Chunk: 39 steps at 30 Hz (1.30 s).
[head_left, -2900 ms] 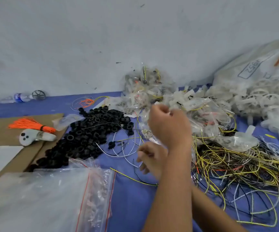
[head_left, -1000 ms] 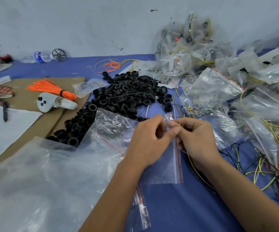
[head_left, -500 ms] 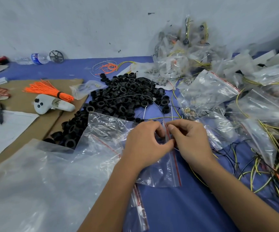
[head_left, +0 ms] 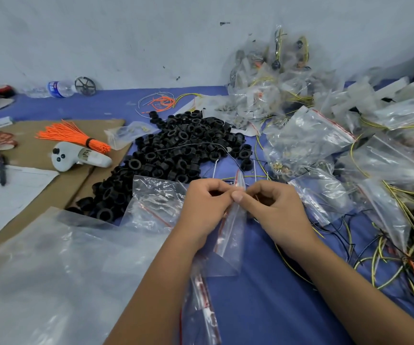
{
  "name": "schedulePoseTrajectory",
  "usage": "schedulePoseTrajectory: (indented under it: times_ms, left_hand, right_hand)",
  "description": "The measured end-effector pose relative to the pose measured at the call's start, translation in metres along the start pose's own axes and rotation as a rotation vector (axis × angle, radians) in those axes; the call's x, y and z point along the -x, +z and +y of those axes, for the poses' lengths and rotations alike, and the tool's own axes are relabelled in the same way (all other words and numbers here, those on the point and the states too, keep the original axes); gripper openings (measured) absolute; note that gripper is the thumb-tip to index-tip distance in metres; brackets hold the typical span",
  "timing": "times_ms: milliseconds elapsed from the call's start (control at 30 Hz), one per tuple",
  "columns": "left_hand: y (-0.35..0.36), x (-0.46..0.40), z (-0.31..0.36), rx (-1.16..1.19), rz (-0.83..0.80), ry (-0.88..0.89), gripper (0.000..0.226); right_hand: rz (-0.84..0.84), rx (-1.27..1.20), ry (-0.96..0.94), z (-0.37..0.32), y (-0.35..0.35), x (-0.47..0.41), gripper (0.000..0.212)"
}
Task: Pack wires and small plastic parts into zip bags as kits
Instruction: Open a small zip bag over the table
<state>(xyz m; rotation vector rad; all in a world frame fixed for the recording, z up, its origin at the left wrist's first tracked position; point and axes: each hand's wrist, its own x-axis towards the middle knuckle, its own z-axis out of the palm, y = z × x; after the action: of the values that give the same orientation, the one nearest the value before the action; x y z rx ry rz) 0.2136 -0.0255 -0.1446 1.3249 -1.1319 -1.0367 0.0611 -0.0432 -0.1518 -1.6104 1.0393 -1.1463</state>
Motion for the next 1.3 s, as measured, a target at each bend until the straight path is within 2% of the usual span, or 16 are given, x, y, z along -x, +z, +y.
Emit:
schedulePoseTrajectory:
  times_ms: [200,300,400,433,500,567,600,667,733,867,900,1000,1100,1200,1300]
  left_hand:
    - [0.000,0.000,0.001,0.176,-0.044,-0.028,0.030]
    - [0.001,-0.002,0.003,0.277,0.039,-0.039,0.033]
    - [-0.006,-0.008,0.001,0.286,0.187,-0.014,0.036]
    - [-0.007,-0.009,0.000,0.228,0.218,0.016,0.035]
    - [-0.006,-0.007,-0.003,0.090,0.222,0.094,0.037]
    - [-0.002,-0.004,-0.003,-0.004,0.182,0.155,0.038]
    - [0.000,-0.003,-0.001,-0.024,0.164,0.183,0.036]
    - [0.002,-0.001,0.003,-0.052,0.162,0.233,0.034]
    - [0.001,0.000,0.005,-0.068,0.178,0.283,0.034]
    - [0.000,0.005,0.013,-0.064,0.211,0.389,0.034]
    - [0.000,0.005,0.014,-0.070,0.205,0.402,0.034]
    - [0.003,0.006,0.013,-0.129,0.170,0.427,0.035]
    - [0.006,0.006,0.010,-0.232,0.165,0.454,0.036]
    - [0.006,0.005,0.008,-0.253,0.195,0.466,0.046]
    - [0.005,0.003,0.006,-0.177,0.188,0.442,0.054]
  right_hand:
    - [-0.058,-0.184,0.038,0.001,-0.003,-0.002,0.031]
    - [0.097,-0.192,0.074,0.004,-0.003,-0.002,0.031]
    - [0.278,0.068,0.013,0.004,-0.006,0.001,0.018]
    - [0.327,0.231,-0.075,0.000,-0.007,0.002,0.010]
    - [0.391,0.529,-0.357,-0.012,-0.007,0.004,0.015]
    - [0.289,0.568,-0.622,-0.022,-0.004,0.005,0.012]
    - [0.188,0.538,-0.672,-0.027,-0.002,0.007,0.011]
    - [0.009,0.503,-0.625,-0.032,0.000,0.011,0.011]
    - [-0.075,0.596,-0.508,-0.034,-0.003,0.013,0.019]
    - [-0.143,1.090,-0.339,-0.039,-0.011,0.004,0.018]
    - [-0.153,1.129,-0.313,-0.040,-0.013,0.004,0.019]
    - [-0.139,1.107,-0.307,-0.042,-0.017,0.004,0.021]
    - [-0.085,0.926,-0.469,-0.042,-0.017,0.002,0.008]
    - [-0.133,0.599,-0.495,-0.040,-0.013,0.000,0.022]
    - [-0.180,0.537,-0.423,-0.040,-0.010,0.002,0.030]
